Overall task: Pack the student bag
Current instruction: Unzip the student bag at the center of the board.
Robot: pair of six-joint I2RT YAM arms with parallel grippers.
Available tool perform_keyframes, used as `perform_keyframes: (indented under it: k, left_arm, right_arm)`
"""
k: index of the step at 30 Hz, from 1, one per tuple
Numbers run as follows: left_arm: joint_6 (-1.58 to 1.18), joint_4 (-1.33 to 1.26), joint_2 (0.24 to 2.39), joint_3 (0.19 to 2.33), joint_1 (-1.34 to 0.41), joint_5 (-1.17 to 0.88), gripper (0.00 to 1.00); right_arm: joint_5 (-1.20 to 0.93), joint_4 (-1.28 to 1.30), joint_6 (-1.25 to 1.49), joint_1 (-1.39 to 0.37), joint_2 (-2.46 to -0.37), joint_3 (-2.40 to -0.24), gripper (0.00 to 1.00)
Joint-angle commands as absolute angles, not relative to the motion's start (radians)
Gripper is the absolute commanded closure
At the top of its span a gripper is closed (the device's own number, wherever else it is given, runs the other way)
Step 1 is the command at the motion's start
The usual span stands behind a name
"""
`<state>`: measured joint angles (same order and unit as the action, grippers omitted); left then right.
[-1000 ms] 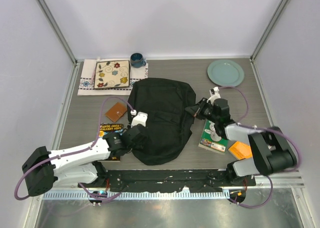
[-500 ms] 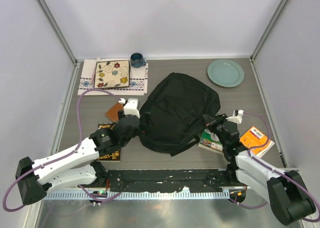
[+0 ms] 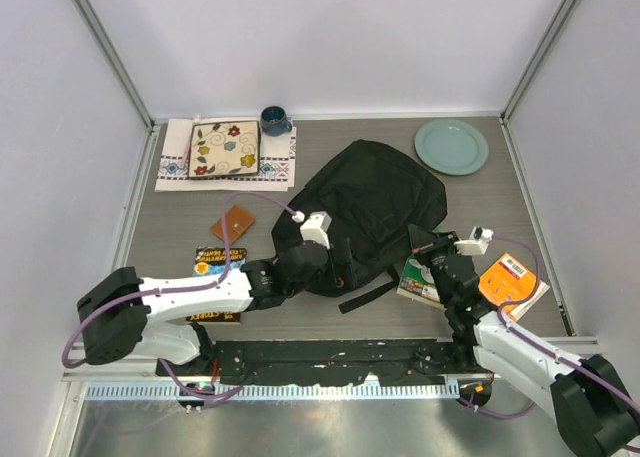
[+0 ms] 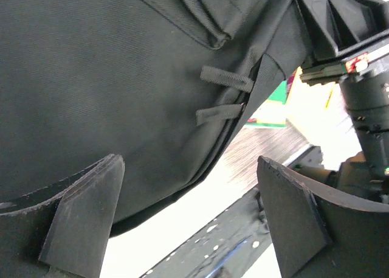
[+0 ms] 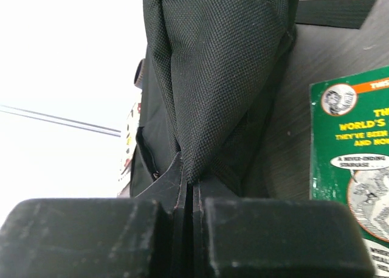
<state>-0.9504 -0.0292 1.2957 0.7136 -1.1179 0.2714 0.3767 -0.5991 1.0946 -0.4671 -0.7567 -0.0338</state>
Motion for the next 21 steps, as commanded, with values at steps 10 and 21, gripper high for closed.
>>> perform_keyframes:
  k: [10, 21]
  left_arm:
    - [-1.149, -0.408, 1.408, 0.684, -1.138, 0.318, 0.23]
    - [-1.177, -0.515, 1.451, 0.670, -1.138, 0.298, 0.59]
  right_arm:
    - [0.503, -0.767, 1.042, -0.523, -0.615, 0.074, 0.99]
    - [0.506, -0.765, 1.043, -0.525, -0.615, 0.078, 0.99]
